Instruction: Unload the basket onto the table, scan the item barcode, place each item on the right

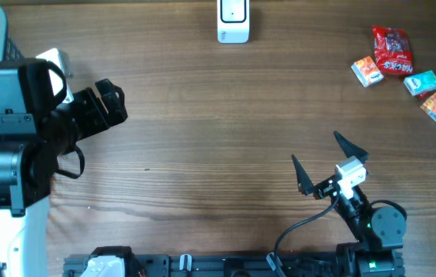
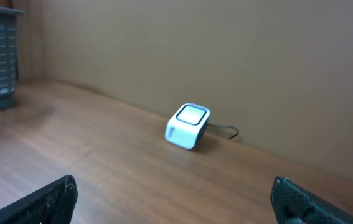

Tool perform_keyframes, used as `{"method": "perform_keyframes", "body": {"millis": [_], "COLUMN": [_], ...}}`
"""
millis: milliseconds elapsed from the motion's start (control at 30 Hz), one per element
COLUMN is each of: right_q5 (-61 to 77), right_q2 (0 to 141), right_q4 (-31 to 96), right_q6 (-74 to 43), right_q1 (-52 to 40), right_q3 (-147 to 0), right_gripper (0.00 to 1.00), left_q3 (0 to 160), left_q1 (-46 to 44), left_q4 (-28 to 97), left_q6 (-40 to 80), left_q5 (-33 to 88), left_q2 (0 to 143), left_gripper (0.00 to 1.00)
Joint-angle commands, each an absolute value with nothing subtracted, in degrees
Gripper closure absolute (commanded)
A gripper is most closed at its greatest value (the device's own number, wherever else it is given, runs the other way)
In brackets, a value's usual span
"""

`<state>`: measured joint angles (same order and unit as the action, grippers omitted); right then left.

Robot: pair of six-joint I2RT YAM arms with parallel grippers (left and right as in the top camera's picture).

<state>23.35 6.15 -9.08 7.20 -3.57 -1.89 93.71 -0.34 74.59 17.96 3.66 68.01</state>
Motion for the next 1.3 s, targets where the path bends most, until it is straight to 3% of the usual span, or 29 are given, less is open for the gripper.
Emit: {"method": "perform_keyframes", "body": {"millis": [0,533,1267], "right_q5": [19.0,10.2,2.8], "right_q2": [3.0,0.2,0.2], "right_q4": [-9.0,-0.5,0.1], "right_q6": [7.6,7.2,3.0], "right_q1": [-3.7,-3.7,0.2], "right_q3": [-0.3,-0.3,-0.3], "right_gripper": [0.00,0.00,0.00], "left_q3": [93.8,93.8,93.8], "left_q1": [0.0,0.0,0.0], "left_q4": [74.4,74.4,74.4], "left_q6": [18.5,18.5,18.5], "left_q5": [3.1,3.1,3.1], "left_q2": [68.0,68.0,68.0], "left_gripper": [0.00,0.00,0.00]}}
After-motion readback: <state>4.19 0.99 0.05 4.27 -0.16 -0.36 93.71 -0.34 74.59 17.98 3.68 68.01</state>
